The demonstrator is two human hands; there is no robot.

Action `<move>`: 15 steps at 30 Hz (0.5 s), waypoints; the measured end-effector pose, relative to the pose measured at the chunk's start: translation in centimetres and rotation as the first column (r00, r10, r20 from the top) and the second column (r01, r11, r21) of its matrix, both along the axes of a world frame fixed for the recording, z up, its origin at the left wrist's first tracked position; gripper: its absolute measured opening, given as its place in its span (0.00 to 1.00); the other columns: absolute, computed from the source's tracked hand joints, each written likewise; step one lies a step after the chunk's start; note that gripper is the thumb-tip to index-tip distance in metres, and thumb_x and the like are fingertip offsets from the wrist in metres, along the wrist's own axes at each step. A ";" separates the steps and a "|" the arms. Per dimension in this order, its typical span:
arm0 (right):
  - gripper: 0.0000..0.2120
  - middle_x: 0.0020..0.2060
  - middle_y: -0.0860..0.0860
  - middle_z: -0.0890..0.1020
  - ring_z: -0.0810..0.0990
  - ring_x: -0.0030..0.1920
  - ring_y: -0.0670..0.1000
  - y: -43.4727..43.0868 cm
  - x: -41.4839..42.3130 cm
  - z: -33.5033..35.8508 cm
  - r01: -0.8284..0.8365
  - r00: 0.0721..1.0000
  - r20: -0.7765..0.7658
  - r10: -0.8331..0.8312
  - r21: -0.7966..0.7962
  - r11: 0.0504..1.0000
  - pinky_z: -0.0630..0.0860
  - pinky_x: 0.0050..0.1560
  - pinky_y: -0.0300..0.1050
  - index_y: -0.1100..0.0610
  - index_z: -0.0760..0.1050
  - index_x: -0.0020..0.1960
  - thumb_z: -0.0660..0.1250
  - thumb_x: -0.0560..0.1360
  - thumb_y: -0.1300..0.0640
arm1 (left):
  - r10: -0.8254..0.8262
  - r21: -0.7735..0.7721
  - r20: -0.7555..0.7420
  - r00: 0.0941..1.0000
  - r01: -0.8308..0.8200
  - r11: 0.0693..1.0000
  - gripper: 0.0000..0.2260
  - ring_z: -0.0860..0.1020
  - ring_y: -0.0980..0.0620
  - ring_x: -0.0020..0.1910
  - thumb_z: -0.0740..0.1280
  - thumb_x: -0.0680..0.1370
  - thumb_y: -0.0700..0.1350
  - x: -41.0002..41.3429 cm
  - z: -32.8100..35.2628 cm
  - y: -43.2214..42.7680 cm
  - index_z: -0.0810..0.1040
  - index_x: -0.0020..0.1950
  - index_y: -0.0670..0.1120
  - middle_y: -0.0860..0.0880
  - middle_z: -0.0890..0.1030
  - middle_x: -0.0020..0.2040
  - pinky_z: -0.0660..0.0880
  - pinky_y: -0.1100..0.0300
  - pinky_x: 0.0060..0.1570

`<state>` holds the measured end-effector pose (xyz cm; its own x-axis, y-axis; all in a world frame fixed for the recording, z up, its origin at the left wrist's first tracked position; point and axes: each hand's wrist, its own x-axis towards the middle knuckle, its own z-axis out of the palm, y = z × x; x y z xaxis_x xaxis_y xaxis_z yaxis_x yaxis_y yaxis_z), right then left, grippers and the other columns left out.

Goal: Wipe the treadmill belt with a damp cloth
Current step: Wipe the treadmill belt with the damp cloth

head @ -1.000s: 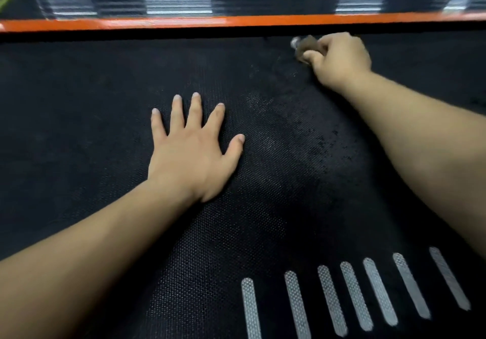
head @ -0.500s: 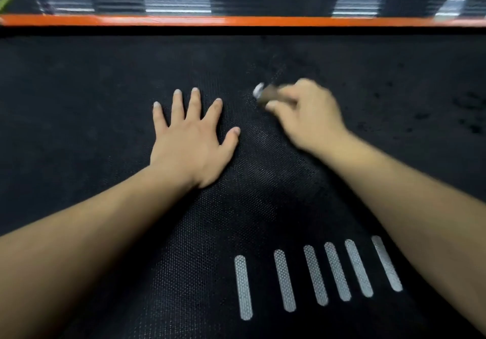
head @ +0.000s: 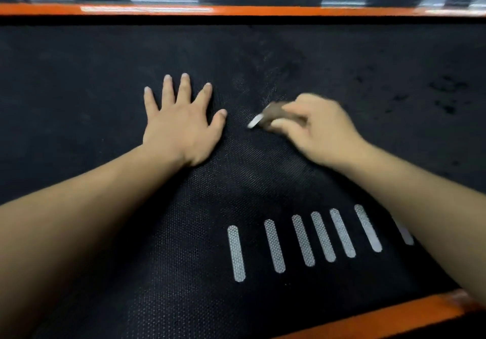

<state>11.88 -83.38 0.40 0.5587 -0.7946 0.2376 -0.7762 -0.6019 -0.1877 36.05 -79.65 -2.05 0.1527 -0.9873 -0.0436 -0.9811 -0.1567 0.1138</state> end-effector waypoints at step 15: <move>0.16 0.38 0.49 0.73 0.77 0.45 0.57 1.6 -2.5 0.6 0.337 0.931 0.131 -0.339 0.044 0.941 0.70 0.42 0.48 0.52 0.79 0.44 0.64 0.76 0.39 | -0.013 -0.014 -0.025 1.000 0.013 1.000 0.31 0.42 0.39 0.82 0.45 0.82 0.66 -0.2 0.1 0.1 0.54 0.83 0.55 0.42 0.49 0.84 0.37 0.34 0.77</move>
<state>9.37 -81.80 0.97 0.2201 -0.9364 0.2733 -0.8996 -0.3032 -0.3143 35.90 -79.54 -1.91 0.1386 -0.9898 -0.0332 -0.9798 -0.1419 0.1407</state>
